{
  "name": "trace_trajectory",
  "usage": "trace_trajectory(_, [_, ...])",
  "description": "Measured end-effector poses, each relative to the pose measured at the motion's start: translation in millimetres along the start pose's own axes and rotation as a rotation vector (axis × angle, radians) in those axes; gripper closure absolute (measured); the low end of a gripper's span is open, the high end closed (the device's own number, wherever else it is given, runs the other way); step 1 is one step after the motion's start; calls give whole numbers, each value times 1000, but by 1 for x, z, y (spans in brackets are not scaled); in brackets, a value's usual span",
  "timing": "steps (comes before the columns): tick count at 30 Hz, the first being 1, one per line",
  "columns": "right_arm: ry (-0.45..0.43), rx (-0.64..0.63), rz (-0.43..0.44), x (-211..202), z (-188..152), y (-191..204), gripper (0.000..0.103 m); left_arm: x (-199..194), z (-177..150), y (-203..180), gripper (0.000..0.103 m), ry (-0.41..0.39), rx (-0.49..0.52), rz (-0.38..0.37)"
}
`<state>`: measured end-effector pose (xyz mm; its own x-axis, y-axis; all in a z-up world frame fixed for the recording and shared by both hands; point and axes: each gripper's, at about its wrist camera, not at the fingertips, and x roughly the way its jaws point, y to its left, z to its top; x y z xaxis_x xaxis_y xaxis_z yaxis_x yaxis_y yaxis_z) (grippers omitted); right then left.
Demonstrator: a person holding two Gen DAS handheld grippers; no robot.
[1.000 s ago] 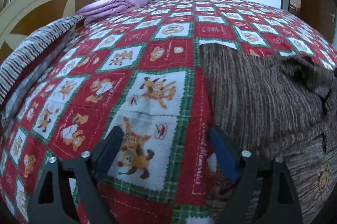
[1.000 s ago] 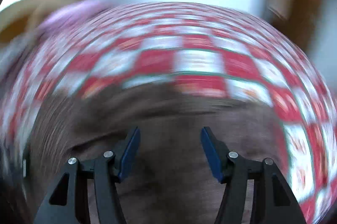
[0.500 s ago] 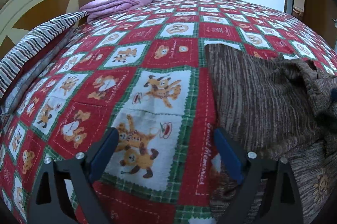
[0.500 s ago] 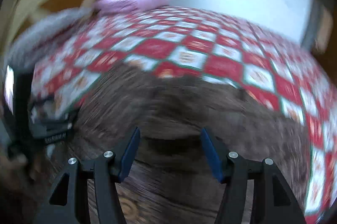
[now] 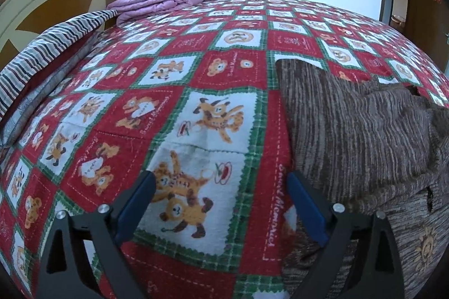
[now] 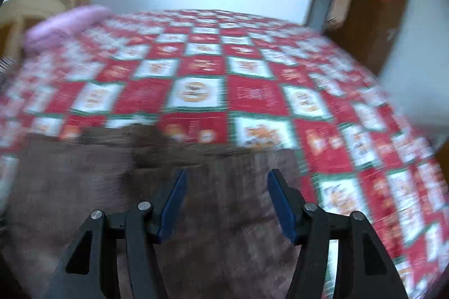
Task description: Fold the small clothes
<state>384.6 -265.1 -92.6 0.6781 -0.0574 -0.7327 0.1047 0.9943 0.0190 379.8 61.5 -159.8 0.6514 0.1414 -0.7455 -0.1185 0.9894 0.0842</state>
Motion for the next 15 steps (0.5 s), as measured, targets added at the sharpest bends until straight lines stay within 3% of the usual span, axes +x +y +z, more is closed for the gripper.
trace_trajectory(3, [42,-5,233,-3,-18,21,42,1,0,2,4,5,-12,-4])
trace_trajectory(4, [57,-19,269,0,-23,29,43,1,0,2,3,6,-14,-6])
trace_trajectory(5, [72,-47,288,4,-28,41,53,1,0,2,3,7,-17,-6])
trace_trajectory(6, [86,-81,294,10,-32,53,59,1,0,3,3,8,-19,-6])
trace_trajectory(8, [107,-129,273,17,-41,65,91,2,0,4,2,12,-27,-11])
trace_trajectory(9, [115,-144,253,19,-45,68,97,2,0,5,1,14,-31,-13])
trace_trajectory(15, [21,-183,285,-26,-54,64,100,3,0,12,1,20,-61,-41])
